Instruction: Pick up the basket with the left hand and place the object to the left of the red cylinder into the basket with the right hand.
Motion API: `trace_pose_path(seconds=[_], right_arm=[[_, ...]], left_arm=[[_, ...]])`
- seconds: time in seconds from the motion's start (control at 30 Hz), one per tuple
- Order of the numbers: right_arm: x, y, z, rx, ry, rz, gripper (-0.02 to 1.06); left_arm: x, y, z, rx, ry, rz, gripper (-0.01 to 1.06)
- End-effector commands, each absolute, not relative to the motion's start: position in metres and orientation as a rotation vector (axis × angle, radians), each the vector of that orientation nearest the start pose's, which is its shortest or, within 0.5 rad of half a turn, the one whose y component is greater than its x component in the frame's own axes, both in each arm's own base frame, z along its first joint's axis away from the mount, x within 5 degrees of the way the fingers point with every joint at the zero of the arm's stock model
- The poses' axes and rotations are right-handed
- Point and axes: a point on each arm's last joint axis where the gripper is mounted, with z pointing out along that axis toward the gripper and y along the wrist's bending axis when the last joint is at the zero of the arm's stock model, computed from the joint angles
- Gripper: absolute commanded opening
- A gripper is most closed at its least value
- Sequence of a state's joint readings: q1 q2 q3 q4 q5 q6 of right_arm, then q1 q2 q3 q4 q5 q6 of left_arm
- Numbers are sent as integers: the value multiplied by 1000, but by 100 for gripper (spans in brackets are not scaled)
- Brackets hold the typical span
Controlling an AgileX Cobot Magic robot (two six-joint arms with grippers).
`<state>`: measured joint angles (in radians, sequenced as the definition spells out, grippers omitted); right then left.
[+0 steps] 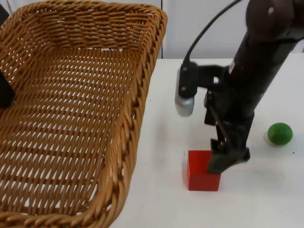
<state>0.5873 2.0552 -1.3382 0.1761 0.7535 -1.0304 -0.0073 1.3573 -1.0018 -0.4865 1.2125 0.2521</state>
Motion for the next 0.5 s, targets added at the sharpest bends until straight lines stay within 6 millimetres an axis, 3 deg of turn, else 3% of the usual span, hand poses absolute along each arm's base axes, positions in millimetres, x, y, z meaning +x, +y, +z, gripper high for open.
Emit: trace_pose_path(seconds=[0.0, 0.1, 0.47], right_arm=[[326, 233, 130, -2004, 2133, 138, 99], [326, 236, 119, -1996, 2155, 161, 99], [324, 242, 108, -2004, 2154, 174, 99]], left_arm=[[234, -44, 284, 146, 2904, -701, 0], [234, -44, 284, 145, 2902, -700, 0], [236, -43, 284, 140, 2886, -680, 0]])
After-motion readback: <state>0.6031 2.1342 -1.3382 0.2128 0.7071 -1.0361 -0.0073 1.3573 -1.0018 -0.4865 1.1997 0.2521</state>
